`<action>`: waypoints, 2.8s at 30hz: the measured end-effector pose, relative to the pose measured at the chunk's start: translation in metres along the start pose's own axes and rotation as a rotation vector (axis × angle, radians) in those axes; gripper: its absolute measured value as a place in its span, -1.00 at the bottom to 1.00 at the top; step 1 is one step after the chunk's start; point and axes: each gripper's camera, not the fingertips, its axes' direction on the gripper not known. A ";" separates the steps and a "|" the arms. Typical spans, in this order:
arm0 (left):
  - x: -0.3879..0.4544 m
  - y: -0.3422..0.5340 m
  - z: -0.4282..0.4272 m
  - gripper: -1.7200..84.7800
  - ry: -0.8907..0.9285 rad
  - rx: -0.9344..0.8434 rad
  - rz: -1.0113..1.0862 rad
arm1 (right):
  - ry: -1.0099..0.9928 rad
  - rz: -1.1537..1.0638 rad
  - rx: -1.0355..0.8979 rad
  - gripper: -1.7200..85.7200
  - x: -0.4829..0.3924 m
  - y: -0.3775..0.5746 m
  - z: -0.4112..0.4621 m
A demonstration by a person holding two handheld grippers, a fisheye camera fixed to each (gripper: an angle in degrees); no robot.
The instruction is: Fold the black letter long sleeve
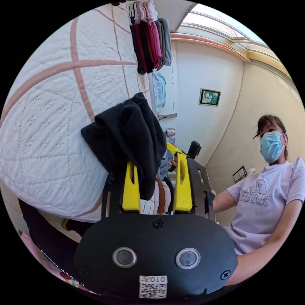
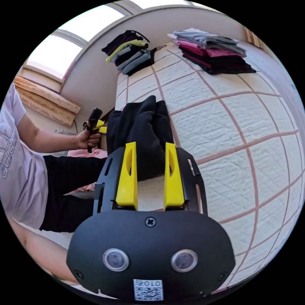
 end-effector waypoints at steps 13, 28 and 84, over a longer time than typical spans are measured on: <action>-0.007 0.012 0.001 -0.84 -0.121 0.016 -0.129 | -0.278 0.377 0.073 -0.87 0.088 0.036 0.088; 0.159 0.008 0.055 -0.77 -0.640 -0.366 0.603 | 0.005 0.036 0.229 -0.80 -0.051 -0.018 0.094; 0.160 0.112 0.013 -0.35 0.071 0.161 -0.473 | -0.947 1.119 0.395 -0.79 0.078 0.170 0.132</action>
